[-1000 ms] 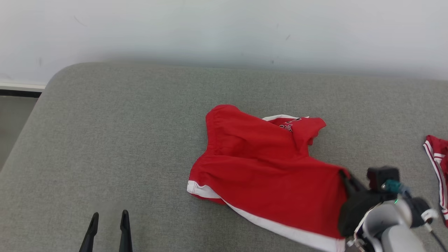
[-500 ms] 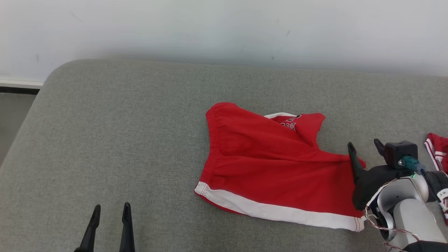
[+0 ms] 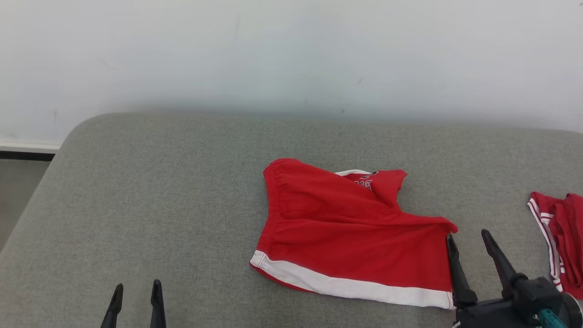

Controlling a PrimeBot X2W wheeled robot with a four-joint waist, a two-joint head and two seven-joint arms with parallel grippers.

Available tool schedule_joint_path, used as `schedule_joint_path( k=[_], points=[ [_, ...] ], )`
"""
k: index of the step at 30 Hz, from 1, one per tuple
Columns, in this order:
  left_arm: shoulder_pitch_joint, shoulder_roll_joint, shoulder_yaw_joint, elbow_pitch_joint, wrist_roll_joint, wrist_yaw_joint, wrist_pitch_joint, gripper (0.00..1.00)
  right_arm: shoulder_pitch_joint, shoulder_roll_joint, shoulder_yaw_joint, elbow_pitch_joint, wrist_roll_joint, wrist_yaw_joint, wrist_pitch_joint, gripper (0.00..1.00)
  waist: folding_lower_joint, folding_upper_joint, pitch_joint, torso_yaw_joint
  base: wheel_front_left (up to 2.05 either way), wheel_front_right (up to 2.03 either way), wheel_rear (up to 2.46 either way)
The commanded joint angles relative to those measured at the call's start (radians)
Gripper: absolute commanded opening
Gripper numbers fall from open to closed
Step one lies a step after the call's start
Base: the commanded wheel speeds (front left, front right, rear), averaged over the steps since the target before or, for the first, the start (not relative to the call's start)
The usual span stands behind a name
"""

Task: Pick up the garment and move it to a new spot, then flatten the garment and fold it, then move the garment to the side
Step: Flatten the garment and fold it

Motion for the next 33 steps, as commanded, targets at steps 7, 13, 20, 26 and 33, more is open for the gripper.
schedule_joint_path(
  k=[7,13,20,26,33],
  points=[
    [0.004,-0.001,-0.015,0.045,0.024,-0.009,-0.003,1.00,0.139,0.017,0.016,-0.062,0.012,-0.003,0.001,1.00,0.0002,0.0000,-0.045,-0.047,0.00,0.00,0.00],
    [0.013,-0.001,-0.025,0.065,0.032,-0.009,-0.003,1.00,0.180,0.027,0.011,-0.046,0.019,-0.003,0.007,1.00,0.0002,0.0000,-0.056,-0.064,0.00,0.00,0.00],
    [0.020,-0.001,-0.021,0.062,0.029,-0.010,-0.003,1.00,0.195,0.042,0.013,-0.047,0.016,-0.003,0.004,1.00,0.0002,0.0000,-0.053,-0.081,0.00,0.00,0.00],
    [0.027,-0.001,-0.019,0.056,0.029,-0.010,-0.003,1.00,0.186,0.045,0.008,-0.049,0.008,-0.003,0.006,1.00,0.0002,0.0000,-0.045,-0.083,0.00,0.00,0.00],
    [0.027,-0.001,-0.028,0.058,0.025,-0.010,-0.003,1.00,0.184,0.048,-0.001,-0.050,0.005,-0.003,0.013,1.00,0.0002,0.0000,-0.039,-0.081,0.00,0.00,0.00]
  ],
)
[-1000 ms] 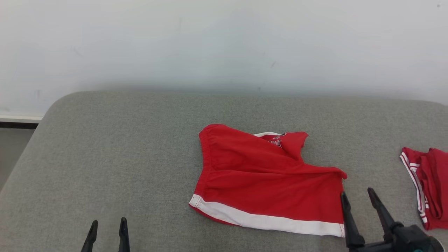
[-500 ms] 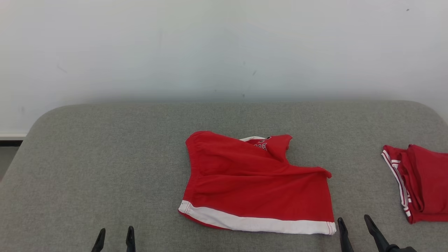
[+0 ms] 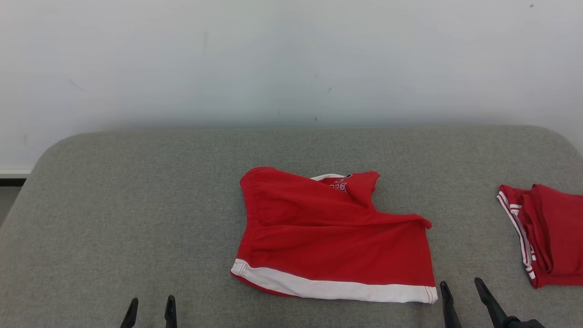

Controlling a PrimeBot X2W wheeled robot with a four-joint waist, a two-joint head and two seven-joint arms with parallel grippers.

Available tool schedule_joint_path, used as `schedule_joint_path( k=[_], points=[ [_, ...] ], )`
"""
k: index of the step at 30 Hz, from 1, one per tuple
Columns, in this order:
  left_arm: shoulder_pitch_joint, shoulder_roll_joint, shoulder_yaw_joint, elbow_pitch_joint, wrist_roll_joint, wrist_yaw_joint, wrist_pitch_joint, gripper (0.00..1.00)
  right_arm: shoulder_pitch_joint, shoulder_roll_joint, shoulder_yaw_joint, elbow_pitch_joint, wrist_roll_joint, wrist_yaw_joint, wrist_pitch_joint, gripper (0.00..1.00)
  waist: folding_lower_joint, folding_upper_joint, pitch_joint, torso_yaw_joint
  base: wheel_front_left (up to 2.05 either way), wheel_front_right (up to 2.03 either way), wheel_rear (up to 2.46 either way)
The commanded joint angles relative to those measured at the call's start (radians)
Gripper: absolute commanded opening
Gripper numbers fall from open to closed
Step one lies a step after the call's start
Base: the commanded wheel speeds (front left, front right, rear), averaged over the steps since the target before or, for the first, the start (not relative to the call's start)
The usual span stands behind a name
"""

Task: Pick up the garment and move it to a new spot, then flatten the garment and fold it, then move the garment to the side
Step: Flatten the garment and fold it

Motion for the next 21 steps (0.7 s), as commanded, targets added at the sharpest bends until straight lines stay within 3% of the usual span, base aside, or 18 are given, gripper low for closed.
schedule_joint_path(
  k=[1,10,14,21],
  points=[
    [0.009,-0.001,-0.001,-0.003,0.000,-0.001,-0.003,1.00,-0.007,0.003,-0.002,-0.001,-0.003,-0.003,0.001,1.00,0.0000,0.0000,0.000,0.000,0.00,0.00,0.00],
    [-0.015,0.008,-0.038,0.014,0.024,0.000,-0.003,1.00,-0.009,0.009,-0.006,0.002,0.009,-0.003,0.025,1.00,0.0000,0.0000,0.006,0.004,0.00,0.00,0.00],
    [-0.078,0.031,-0.110,0.080,0.018,0.000,-0.002,1.00,-0.016,0.015,-0.012,0.013,0.025,-0.003,0.096,1.00,0.0000,0.0000,0.018,0.008,0.00,0.00,0.00],
    [-0.247,0.062,-0.239,0.208,-0.045,0.000,0.119,1.00,-0.081,0.022,0.001,0.051,0.046,-0.003,0.247,1.00,0.0000,0.0000,0.070,0.000,0.00,0.00,0.00]
  ],
)
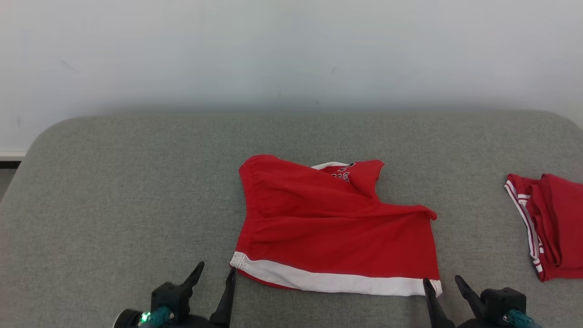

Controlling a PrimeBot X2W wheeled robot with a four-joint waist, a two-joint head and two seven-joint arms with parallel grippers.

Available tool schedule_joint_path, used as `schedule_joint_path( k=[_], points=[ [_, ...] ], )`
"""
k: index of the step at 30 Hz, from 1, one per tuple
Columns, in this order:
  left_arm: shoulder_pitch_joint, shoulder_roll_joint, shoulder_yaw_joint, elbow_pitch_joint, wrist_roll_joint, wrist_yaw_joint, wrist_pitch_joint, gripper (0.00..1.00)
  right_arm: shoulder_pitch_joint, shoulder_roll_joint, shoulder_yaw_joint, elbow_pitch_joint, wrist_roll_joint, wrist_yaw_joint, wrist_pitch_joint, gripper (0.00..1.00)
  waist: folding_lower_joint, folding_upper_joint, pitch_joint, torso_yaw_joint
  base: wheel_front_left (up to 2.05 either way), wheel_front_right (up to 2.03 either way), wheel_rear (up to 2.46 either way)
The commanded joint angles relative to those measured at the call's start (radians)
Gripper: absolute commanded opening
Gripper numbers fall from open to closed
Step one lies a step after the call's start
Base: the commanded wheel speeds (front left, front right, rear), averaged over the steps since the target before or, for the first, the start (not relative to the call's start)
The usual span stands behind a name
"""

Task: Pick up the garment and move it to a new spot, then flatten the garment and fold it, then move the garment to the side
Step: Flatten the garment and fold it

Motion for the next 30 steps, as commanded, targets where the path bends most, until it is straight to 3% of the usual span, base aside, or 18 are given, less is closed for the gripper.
schedule_joint_path(
  k=[1,6,13,29,30],
  points=[
    [-0.045,0.008,-0.024,0.029,-0.014,0.001,0.026,1.00,-0.024,0.004,0.005,0.012,0.001,-0.003,0.017,1.00,0.0000,0.0000,0.033,-0.006,0.00,0.00,0.00],
    [-0.169,0.004,-0.053,0.153,-0.042,0.005,0.099,1.00,-0.088,0.010,0.041,0.079,0.015,-0.003,0.077,1.00,0.0000,0.0000,0.077,-0.012,0.00,0.00,0.00],
    [-0.247,-0.017,-0.079,0.247,-0.058,0.003,0.093,1.00,-0.125,0.015,0.019,0.142,-0.002,-0.003,0.084,1.00,0.0000,0.0000,0.111,-0.015,0.00,0.00,0.00],
    [-0.280,0.004,-0.155,0.282,-0.122,0.000,0.052,1.00,-0.137,0.022,0.008,0.166,-0.002,-0.003,0.064,1.00,0.0000,0.0000,0.117,-0.012,0.00,0.00,0.00],
    [-0.281,0.005,-0.158,0.285,-0.126,0.001,0.051,0.94,-0.138,0.022,0.009,0.168,-0.002,-0.003,0.062,1.00,0.0000,0.0000,0.116,-0.011,0.00,0.00,0.00]
  ],
)
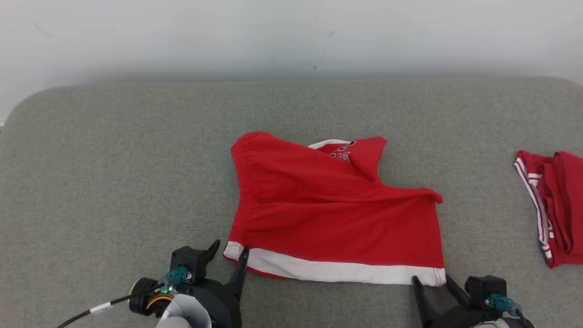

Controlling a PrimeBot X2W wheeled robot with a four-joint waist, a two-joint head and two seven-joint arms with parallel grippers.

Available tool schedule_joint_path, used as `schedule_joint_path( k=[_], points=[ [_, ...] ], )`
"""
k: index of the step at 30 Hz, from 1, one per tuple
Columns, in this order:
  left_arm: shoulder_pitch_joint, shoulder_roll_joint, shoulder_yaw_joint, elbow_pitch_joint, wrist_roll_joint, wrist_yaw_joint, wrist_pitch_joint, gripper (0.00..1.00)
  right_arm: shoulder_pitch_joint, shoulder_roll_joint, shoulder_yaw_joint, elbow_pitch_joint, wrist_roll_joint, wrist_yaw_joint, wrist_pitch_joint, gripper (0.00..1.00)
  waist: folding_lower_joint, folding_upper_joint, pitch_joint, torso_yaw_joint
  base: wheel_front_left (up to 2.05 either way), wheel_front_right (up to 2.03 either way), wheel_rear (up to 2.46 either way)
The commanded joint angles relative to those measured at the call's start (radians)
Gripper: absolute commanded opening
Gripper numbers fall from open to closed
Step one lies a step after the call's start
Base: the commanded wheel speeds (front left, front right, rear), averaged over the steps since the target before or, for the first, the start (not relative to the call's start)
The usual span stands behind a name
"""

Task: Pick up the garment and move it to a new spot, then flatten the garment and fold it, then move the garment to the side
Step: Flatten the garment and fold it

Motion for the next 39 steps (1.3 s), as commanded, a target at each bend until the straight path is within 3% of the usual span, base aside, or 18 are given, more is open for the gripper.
schedule_joint_path(
  k=[1,2,4,5,9,10,11,13,14,16,17,23,29,34,39],
  points=[
    [-0.013,0.004,-0.003,0.003,-0.007,0.001,-0.007,0.76,-0.009,0.002,0.003,0.004,0.004,-0.003,-0.007,1.00,-0.0001,-0.0001,-0.001,0.001,0.00,0.00,0.00],
    [-0.012,0.004,-0.006,0.007,-0.012,0.000,-0.008,0.49,-0.011,0.002,0.004,0.005,0.003,-0.003,-0.006,1.00,-0.0001,-0.0001,-0.002,0.001,0.00,0.00,0.00],
    [-0.012,0.006,-0.010,0.014,-0.020,0.000,-0.009,0.30,-0.011,0.002,0.006,0.005,0.002,-0.003,-0.006,1.00,-0.0001,-0.0001,-0.004,0.001,0.00,0.00,0.00],
    [-0.010,0.007,-0.012,0.016,-0.023,0.000,-0.010,0.00,-0.011,0.002,0.007,0.006,0.003,-0.003,-0.006,1.00,-0.0001,-0.0001,-0.006,0.000,0.00,0.00,0.00],
    [-0.005,0.009,-0.025,0.026,-0.034,0.000,-0.014,0.00,-0.009,0.002,0.014,0.008,0.006,-0.003,-0.008,1.00,-0.0001,-0.0001,-0.010,-0.002,0.00,0.00,0.00],
    [-0.004,0.010,-0.027,0.028,-0.038,0.000,-0.015,0.00,-0.009,0.002,0.016,0.009,0.006,-0.003,-0.008,0.90,-0.0001,-0.0001,-0.011,-0.003,0.00,0.00,0.00],
    [-0.004,0.011,-0.030,0.030,-0.041,0.000,-0.017,0.00,-0.009,0.003,0.019,0.010,0.008,-0.003,-0.009,0.49,-0.0001,-0.0001,-0.012,-0.003,0.00,0.00,0.00],
    [-0.004,0.011,-0.032,0.031,-0.043,0.000,-0.019,0.00,-0.010,0.003,0.023,0.009,0.008,-0.003,-0.011,0.43,-0.0001,-0.0001,-0.013,-0.004,0.00,0.00,0.00],
    [-0.004,0.011,-0.035,0.033,-0.045,0.000,-0.020,0.00,-0.011,0.003,0.026,0.009,0.009,-0.003,-0.010,0.26,-0.0001,-0.0001,-0.014,-0.004,0.00,0.00,0.00],
    [-0.003,0.012,-0.040,0.037,-0.050,0.000,-0.023,0.00,-0.013,0.002,0.031,0.003,0.009,-0.003,-0.016,0.03,-0.0001,-0.0001,-0.018,-0.006,0.00,0.00,0.00],
    [-0.002,0.014,-0.042,0.038,-0.053,0.000,-0.024,0.00,-0.013,0.002,0.033,0.001,0.009,-0.003,-0.020,0.00,-0.0001,-0.0001,-0.020,-0.007,0.00,0.00,0.00],
    [-0.009,0.016,-0.046,0.030,-0.060,0.000,-0.040,0.00,-0.023,0.000,0.038,-0.035,0.010,-0.003,-0.043,0.00,-0.0001,-0.0001,-0.029,-0.012,0.00,0.00,0.00],
    [-0.049,0.008,-0.040,-0.050,-0.145,0.000,-0.058,0.00,-0.082,-0.037,0.055,-0.135,0.029,-0.003,-0.045,0.00,-0.0001,-0.0001,-0.019,-0.024,0.00,0.00,0.00],
    [-0.141,0.046,-0.062,-0.134,-0.222,0.000,-0.009,0.00,-0.215,-0.098,0.103,-0.203,0.077,-0.003,0.011,0.00,-0.0001,-0.0001,0.034,-0.040,0.00,0.00,0.00],
    [-0.306,0.099,-0.044,-0.197,-0.324,0.000,0.053,0.00,-0.451,-0.158,0.194,-0.217,0.147,-0.003,0.075,0.00,-0.0001,-0.0001,0.136,-0.078,0.00,0.00,0.00]
  ],
)
